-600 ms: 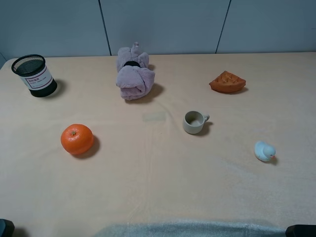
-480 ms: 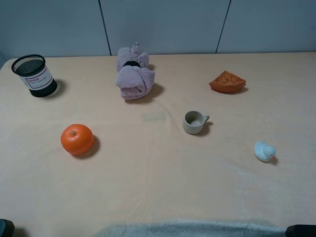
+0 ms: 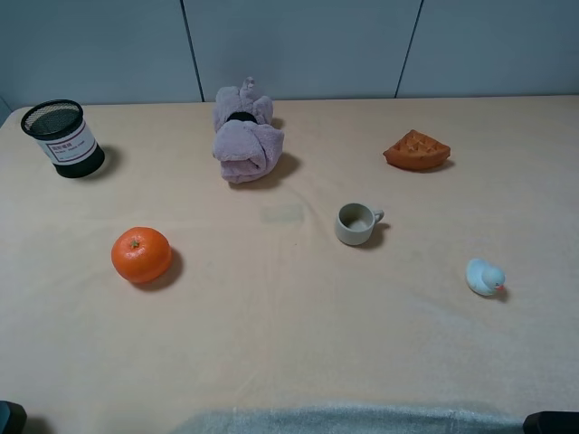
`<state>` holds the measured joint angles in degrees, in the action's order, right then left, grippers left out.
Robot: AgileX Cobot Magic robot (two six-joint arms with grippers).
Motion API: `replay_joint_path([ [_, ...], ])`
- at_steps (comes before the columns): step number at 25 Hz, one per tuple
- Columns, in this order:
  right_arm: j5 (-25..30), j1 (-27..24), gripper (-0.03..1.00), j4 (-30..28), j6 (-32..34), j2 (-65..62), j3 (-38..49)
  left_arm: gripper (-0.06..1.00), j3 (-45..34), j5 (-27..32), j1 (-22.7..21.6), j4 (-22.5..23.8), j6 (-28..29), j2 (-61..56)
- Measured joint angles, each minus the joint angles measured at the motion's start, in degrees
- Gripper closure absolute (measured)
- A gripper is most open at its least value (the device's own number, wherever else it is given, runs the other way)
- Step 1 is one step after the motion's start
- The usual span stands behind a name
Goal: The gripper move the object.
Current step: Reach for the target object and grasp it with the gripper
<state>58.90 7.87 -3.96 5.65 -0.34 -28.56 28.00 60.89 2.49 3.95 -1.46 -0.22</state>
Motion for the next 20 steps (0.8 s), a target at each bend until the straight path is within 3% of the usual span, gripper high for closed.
replay_joint_path([
  [14,0.0,0.0,0.28,0.4,0.0,0.3,0.0,0.03,0.0,0.0,0.0,0.0,0.0,0.0],
  [20,0.0,0.0,0.28,0.4,0.0,7.2,-2.0,0.03,0.0,0.0,0.0,0.0,0.0,0.0],
])
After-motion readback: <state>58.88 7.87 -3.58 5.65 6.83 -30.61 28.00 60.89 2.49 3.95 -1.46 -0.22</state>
